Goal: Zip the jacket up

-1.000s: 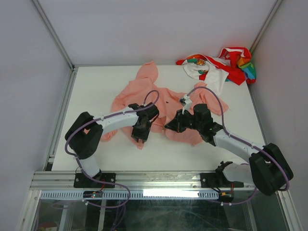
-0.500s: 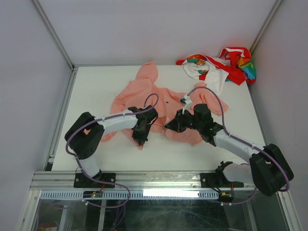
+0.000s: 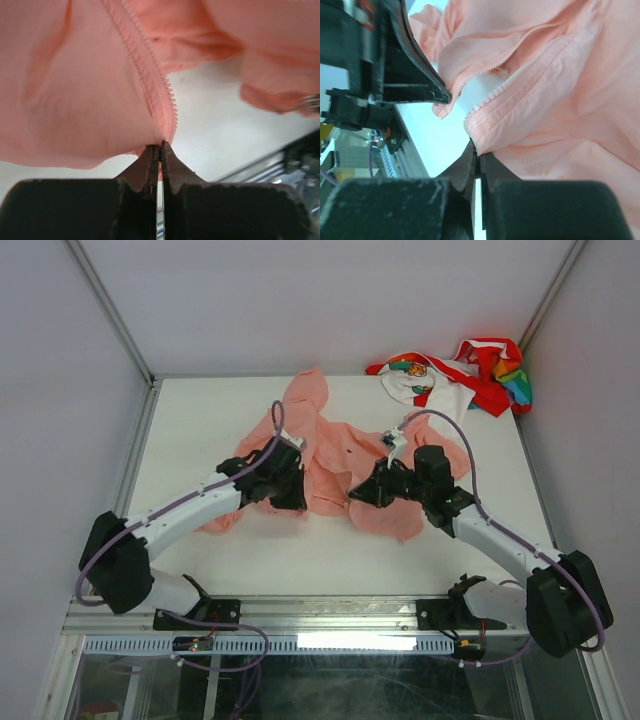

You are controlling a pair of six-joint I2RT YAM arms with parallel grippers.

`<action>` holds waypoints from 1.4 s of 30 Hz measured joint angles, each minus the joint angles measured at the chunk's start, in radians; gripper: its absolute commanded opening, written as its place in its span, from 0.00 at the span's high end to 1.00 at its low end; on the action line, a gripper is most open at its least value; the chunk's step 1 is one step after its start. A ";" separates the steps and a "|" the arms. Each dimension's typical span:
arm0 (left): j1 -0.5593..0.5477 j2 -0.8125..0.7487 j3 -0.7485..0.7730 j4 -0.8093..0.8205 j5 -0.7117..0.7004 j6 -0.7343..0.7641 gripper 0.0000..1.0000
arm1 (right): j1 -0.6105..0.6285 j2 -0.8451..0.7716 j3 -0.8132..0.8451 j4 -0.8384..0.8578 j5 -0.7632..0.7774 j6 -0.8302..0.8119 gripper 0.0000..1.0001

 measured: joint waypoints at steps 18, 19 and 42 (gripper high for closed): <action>0.115 -0.430 -0.350 0.677 0.155 -0.094 1.00 | 0.006 0.136 0.165 0.039 -0.354 0.026 1.00; 0.115 -0.439 -0.362 0.706 0.156 -0.094 1.00 | 0.014 0.142 0.165 0.058 -0.354 0.037 1.00; 0.115 -0.494 -0.447 0.940 0.210 -0.076 1.00 | 0.063 0.216 0.157 0.269 -0.359 0.182 1.00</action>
